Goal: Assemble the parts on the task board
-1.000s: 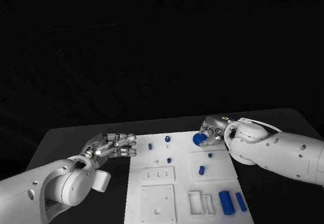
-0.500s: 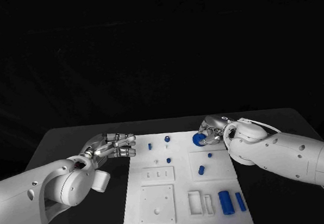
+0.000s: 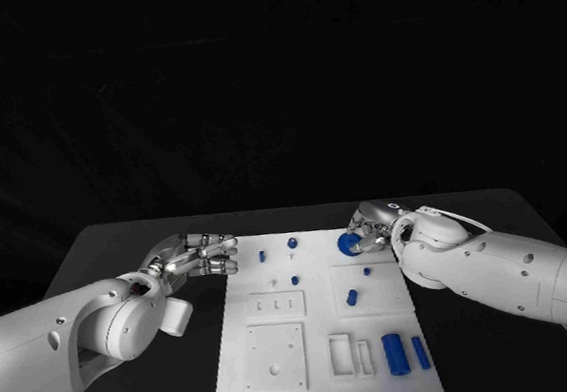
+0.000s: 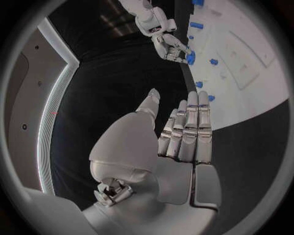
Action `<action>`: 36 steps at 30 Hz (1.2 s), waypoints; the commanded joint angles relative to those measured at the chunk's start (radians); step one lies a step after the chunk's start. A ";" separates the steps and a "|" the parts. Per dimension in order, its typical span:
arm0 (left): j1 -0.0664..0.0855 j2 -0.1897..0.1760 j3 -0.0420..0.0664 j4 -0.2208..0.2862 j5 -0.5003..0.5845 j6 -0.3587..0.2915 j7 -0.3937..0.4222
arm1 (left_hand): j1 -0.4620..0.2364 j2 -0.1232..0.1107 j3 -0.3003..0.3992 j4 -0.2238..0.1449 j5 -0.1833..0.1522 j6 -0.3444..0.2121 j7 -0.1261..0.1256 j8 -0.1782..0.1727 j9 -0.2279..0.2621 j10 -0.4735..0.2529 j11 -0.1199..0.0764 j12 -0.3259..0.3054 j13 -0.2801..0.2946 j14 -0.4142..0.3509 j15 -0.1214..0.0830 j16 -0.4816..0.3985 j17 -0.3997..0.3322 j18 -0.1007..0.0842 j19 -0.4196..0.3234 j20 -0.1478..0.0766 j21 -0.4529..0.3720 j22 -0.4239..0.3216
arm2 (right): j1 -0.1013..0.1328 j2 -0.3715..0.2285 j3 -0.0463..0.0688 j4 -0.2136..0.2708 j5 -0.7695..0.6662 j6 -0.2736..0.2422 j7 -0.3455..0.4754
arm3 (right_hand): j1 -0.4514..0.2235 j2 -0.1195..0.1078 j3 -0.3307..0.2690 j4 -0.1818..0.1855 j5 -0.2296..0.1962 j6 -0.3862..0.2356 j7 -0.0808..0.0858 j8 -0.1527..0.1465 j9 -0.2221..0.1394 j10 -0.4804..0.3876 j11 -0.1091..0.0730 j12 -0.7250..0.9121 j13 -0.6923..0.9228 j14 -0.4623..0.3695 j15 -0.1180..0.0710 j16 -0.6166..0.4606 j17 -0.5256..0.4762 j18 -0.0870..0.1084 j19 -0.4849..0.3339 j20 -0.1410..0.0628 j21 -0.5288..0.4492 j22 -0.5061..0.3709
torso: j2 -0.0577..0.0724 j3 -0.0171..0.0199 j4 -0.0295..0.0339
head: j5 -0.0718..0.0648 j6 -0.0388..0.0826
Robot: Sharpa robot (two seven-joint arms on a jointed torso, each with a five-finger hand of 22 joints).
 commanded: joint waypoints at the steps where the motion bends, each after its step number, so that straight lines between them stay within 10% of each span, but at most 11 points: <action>1: 0.000 0.002 0.001 0.001 -0.005 0.016 0.002 | 0.005 -0.007 0.001 0.000 -0.001 -0.010 -0.001 -0.002 -0.001 -0.008 0.001 -0.004 0.001 -0.001 0.002 -0.006 -0.001 -0.014 -0.005 0.002 0.002 -0.002 | -0.001 0.000 -0.001 -0.001 -0.025 -0.003 0.004 | 0.003 0.008 0.002 -0.005 -0.007 0.024 0.004 0.006 0.002 0.002 -0.004 -0.007 -0.002 0.001 -0.009 -0.005 0.000 0.005 0.053 -0.008 -0.004 0.000 | 0.000 -0.0008 0.0003 | -0.001 0.000; 26: 0.000 0.004 0.001 0.001 -0.007 0.006 -0.008 | 0.006 -0.006 0.003 -0.001 -0.001 -0.011 0.000 -0.002 -0.001 -0.009 0.002 -0.004 0.001 -0.001 0.003 -0.006 -0.001 -0.014 -0.005 0.002 0.002 -0.002 | -0.001 0.052 0.000 0.154 -0.214 -0.130 -0.048 | -0.010 -0.010 0.004 0.002 0.075 0.025 0.003 0.006 0.002 0.010 -0.008 -0.006 0.000 0.003 -0.011 -0.004 0.003 0.011 0.054 -0.010 -0.005 -0.001 | 0.000 -0.0055 0.0032 | 0.021 0.005; 36: 0.000 0.011 0.001 0.001 -0.008 0.004 -0.008 | 0.008 -0.006 0.004 -0.002 -0.001 -0.008 -0.001 -0.002 -0.001 -0.009 0.001 -0.004 0.001 -0.002 0.002 -0.006 -0.001 -0.014 -0.005 0.002 0.003 -0.002 | -0.001 0.143 -0.008 0.122 -0.238 -0.127 -0.060 | -0.010 -0.013 0.007 0.004 0.071 0.024 0.003 0.006 0.002 0.010 -0.007 -0.007 -0.001 0.003 -0.011 -0.005 0.002 0.011 0.054 -0.010 -0.006 -0.003 | 0.001 -0.0042 0.0076 | 0.023 0.010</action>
